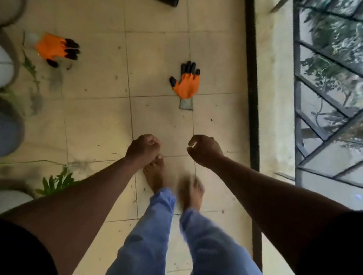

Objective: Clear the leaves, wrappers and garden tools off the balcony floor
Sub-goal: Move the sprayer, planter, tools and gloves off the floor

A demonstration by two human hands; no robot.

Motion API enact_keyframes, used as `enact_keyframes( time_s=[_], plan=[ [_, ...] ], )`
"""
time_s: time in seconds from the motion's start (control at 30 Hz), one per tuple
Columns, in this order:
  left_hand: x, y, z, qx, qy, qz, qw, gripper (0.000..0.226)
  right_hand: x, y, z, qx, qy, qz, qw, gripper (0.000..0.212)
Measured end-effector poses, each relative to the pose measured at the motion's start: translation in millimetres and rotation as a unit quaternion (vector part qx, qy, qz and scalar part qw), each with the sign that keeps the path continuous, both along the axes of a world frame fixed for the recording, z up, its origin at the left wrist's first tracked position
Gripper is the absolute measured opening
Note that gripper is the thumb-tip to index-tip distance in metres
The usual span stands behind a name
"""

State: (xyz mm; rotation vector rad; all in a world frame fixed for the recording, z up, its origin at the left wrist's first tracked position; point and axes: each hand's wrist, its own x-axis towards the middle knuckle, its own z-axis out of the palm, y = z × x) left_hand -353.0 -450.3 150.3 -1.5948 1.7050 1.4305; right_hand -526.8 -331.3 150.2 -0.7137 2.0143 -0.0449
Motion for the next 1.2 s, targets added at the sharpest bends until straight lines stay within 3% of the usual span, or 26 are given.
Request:
enact_keyframes(
  time_s=[0.13, 0.23, 0.3, 0.37, 0.43, 0.57, 0.7, 0.8, 0.87, 0.9, 0.97, 1.03, 1.13, 1.2],
  plan=[
    [-20.0, -35.8, -31.0, 0.046, 0.014, 0.04, 0.998, 0.016, -22.8, -61.2, -53.8, -0.007, 0.011, 0.028, 1.0, 0.025],
    [-32.0, -54.7, -70.9, 0.09, 0.028, 0.078, 0.993, 0.026, -48.6, -104.1, -119.4, 0.011, 0.054, 0.014, 0.998, 0.026],
    [-35.6, -64.9, -110.9, 0.09, 0.028, 0.097, 0.991, 0.02, -59.6, -121.5, -176.1, -0.001, 0.088, 0.009, 0.996, 0.025],
    [-38.8, -71.9, -151.6, 0.069, 0.024, 0.121, 0.99, 0.012, -51.2, -108.9, -231.9, 0.01, 0.123, 0.039, 0.992, 0.033],
    [-42.3, -74.7, -182.5, 0.064, 0.007, 0.156, 0.986, 0.018, -25.0, -72.7, -269.2, 0.035, 0.136, 0.055, 0.989, 0.047],
    [-52.7, -77.5, -206.8, 0.109, 0.002, 0.191, 0.976, 0.024, -19.6, -61.6, -294.9, 0.011, 0.134, 0.077, 0.988, 0.049],
    [-62.0, -82.8, -194.1, 0.136, -0.004, 0.199, 0.971, 0.027, -8.3, -63.3, -277.5, 0.032, 0.149, 0.162, 0.975, 0.043],
    [-69.4, -91.0, -168.2, 0.152, -0.03, 0.207, 0.966, 0.028, -68.1, -144.1, -256.8, 0.085, 0.16, 0.245, 0.952, 0.067],
    [-74.0, -99.6, -140.3, 0.165, -0.043, 0.21, 0.963, 0.028, -110.7, -217.0, -227.4, 0.055, 0.123, 0.2, 0.97, 0.076],
    [-77.1, -105.2, -124.4, 0.168, -0.046, 0.218, 0.96, 0.028, -118.9, -231.8, -198.7, 0.051, 0.094, 0.171, 0.979, 0.068],
    [-84.9, -116.1, -92.5, 0.172, -0.046, 0.266, 0.947, 0.025, -115.6, -242.6, -140.4, 0.034, 0.033, 0.075, 0.996, 0.032],
    [-91.8, -127.1, -61.3, 0.199, -0.037, 0.343, 0.917, 0.022, -103.9, -254.0, -88.6, 0.024, -0.046, 0.016, 0.999, 0.008],
    [-95.9, -144.3, -24.7, 0.265, 0.023, 0.44, 0.858, 0.045, -93.4, -283.0, -24.9, 0.025, -0.216, -0.09, 0.972, 0.022],
    [-92.8, -157.5, -10.1, 0.304, 0.088, 0.519, 0.794, 0.065, -85.6, -300.2, 8.1, 0.026, -0.318, -0.138, 0.938, 0.024]
  ],
)
